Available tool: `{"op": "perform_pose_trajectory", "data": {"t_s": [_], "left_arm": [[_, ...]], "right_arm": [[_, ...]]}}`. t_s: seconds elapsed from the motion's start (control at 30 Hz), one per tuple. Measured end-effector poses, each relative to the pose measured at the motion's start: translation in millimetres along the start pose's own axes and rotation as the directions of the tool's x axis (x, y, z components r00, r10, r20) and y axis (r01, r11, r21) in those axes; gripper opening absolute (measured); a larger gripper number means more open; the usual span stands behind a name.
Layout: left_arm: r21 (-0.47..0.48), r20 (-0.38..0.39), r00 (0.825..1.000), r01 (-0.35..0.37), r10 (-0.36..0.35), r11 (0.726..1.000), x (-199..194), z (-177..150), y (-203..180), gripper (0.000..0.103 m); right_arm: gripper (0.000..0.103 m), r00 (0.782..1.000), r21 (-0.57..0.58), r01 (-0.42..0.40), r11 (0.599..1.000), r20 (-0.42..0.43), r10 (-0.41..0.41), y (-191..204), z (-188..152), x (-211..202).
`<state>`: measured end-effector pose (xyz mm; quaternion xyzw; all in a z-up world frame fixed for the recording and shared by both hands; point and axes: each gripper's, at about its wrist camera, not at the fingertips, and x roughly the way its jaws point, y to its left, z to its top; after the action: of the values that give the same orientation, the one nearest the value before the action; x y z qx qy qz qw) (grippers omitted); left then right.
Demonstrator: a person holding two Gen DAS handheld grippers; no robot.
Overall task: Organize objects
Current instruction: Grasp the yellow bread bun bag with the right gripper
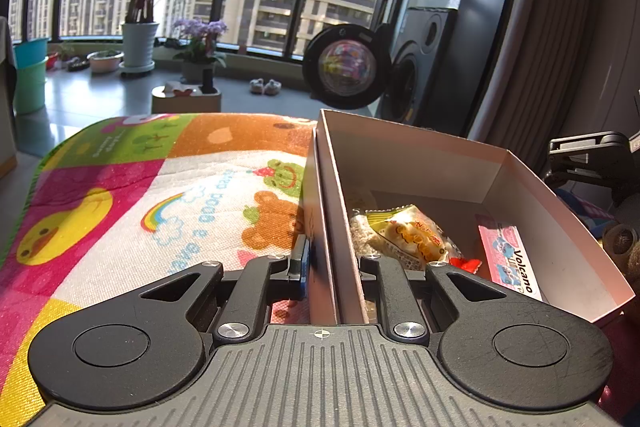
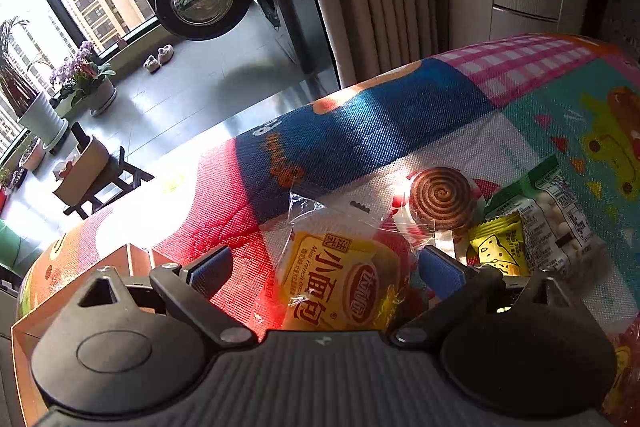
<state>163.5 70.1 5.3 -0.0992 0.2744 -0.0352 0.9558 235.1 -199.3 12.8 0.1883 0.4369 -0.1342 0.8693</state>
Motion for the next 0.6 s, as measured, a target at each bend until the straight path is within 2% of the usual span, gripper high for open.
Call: {"op": "perform_pose_trajectory", "data": {"t_s": [0.07,0.1,0.2,0.27,0.33,0.5,0.6], "left_arm": [[0.0,0.0,1.0,0.0,0.0,1.0,0.0,0.1,0.0,0.016],[0.0,-0.001,1.0,0.0,0.0,1.0,-0.2,0.2,-0.2,0.016],[0.0,-0.002,1.0,0.0,0.0,1.0,-0.6,-0.1,0.0,0.016],[0.0,-0.002,1.0,-0.001,0.001,1.0,-0.6,-0.2,0.4,0.016],[-0.001,-0.001,1.0,0.0,0.0,1.0,-0.5,-0.1,0.5,0.016],[-0.001,-0.001,1.0,0.0,0.0,1.0,-0.5,-0.1,0.3,0.016],[0.0,-0.001,1.0,-0.001,0.001,1.0,-0.5,-0.1,0.4,0.016]], "right_arm": [[0.092,1.0,-0.056,0.002,0.998,-0.012,-0.003,0.3,-3.2,3.1],[0.083,0.999,-0.077,-0.009,0.997,-0.033,0.006,-3.3,-5.9,4.5],[0.069,0.999,-0.154,-0.029,0.988,-0.035,0.024,-11.0,-15.5,-6.8],[0.06,0.998,-0.153,-0.041,0.987,-0.06,0.032,-19.3,-21.6,-18.2],[0.056,0.995,-0.149,-0.062,0.987,-0.081,0.05,-27.1,-29.7,-33.3],[0.055,0.999,-0.266,-0.051,0.963,-0.002,0.053,-29.3,-64.8,-96.5],[0.055,0.998,-0.316,-0.062,0.947,0.013,0.069,-35.4,-91.0,-134.1]]}}
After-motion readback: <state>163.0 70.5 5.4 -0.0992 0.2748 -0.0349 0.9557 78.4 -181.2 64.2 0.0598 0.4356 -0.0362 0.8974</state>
